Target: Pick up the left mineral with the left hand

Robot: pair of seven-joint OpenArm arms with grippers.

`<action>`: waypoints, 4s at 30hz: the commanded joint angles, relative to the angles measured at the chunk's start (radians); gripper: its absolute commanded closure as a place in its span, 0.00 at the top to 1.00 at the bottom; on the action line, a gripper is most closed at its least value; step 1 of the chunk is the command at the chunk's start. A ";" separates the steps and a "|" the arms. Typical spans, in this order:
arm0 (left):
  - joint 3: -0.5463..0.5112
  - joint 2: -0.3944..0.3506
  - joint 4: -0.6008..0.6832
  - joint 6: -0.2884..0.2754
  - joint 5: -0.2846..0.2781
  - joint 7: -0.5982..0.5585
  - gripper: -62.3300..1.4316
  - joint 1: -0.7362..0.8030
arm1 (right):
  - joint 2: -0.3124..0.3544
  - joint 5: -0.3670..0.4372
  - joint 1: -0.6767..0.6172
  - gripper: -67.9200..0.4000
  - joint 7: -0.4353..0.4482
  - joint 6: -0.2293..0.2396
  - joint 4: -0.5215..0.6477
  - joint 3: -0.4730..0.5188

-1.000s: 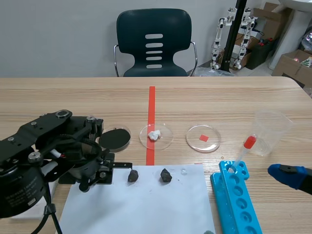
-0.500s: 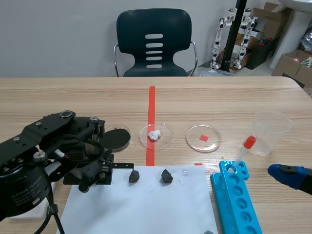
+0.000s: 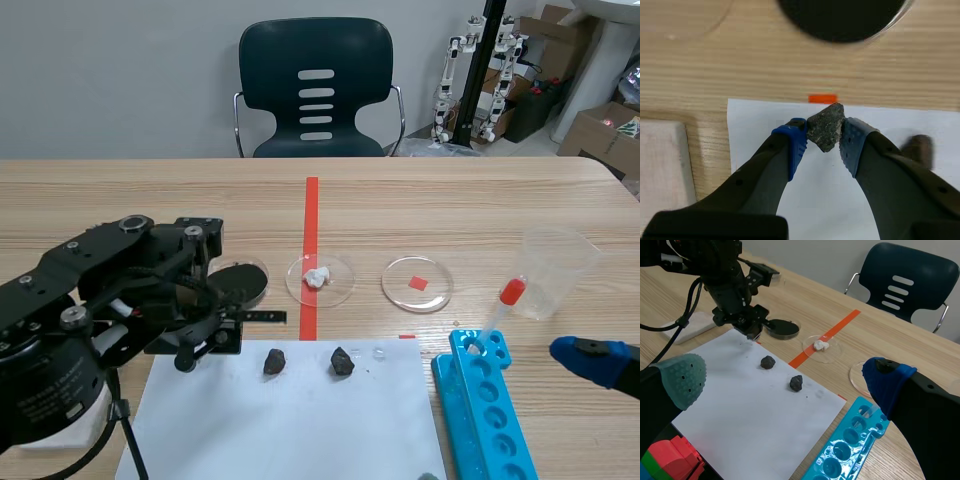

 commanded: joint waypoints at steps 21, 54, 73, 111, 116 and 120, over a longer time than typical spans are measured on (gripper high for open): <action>-0.170 -0.180 0.500 -0.011 0.005 -0.349 0.18 0.325 | 0.005 0.011 0.004 1.00 0.018 0.000 0.011 0.003; -0.221 -0.494 0.743 -0.755 0.169 -1.117 0.18 0.799 | 0.005 0.011 0.004 1.00 0.018 0.000 0.011 0.003; -0.222 -0.493 0.743 -0.755 0.169 -1.116 0.18 0.799 | 0.005 0.011 0.004 1.00 0.018 0.000 0.011 0.003; -0.222 -0.493 0.743 -0.755 0.169 -1.116 0.18 0.799 | 0.005 0.011 0.004 1.00 0.018 0.000 0.011 0.003; -0.222 -0.493 0.743 -0.755 0.167 -1.116 0.18 0.799 | 0.005 0.011 0.004 1.00 0.018 0.000 0.011 0.003; -0.222 -0.493 0.743 -0.755 0.166 -1.116 0.18 0.799 | 0.005 0.011 0.004 1.00 0.018 0.000 0.011 0.003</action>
